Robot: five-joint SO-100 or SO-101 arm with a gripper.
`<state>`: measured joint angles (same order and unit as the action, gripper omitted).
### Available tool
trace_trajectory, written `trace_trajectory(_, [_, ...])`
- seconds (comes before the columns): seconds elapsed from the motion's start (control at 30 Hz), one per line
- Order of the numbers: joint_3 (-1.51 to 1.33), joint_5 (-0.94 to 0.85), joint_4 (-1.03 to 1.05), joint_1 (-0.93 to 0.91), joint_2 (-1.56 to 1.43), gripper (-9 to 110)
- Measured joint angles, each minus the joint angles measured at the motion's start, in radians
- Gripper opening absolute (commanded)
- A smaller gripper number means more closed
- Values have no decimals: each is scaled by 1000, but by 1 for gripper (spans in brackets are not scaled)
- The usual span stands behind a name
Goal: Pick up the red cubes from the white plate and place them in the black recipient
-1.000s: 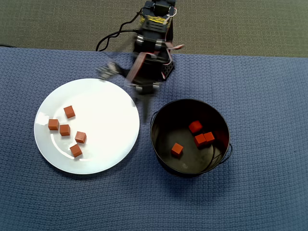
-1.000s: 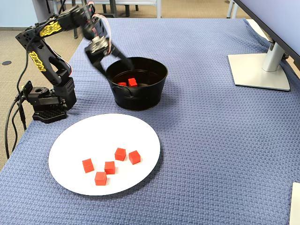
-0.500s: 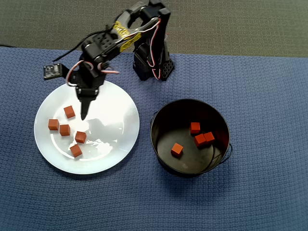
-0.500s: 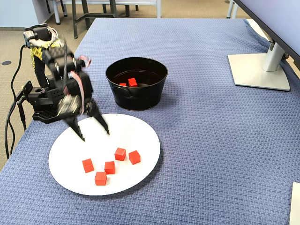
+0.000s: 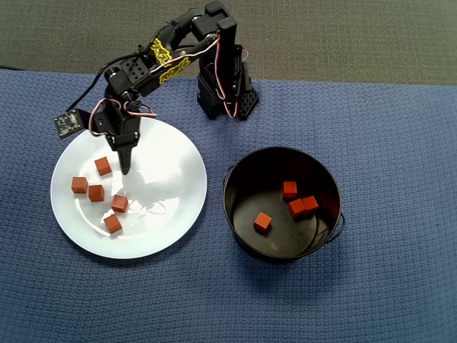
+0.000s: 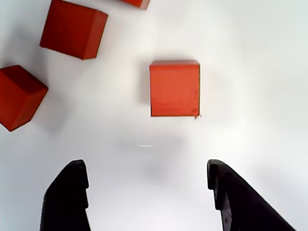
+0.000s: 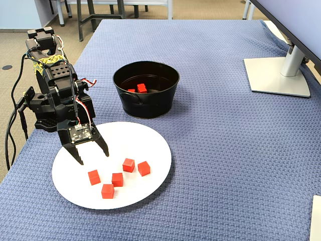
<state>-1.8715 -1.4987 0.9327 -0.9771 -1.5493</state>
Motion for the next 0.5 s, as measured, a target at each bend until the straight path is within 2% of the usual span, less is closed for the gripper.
trace_trajectory(0.2, [38,-61,-54,-29,80,24])
trace_trajectory(0.5, [44,-55,-121,-34,155,20])
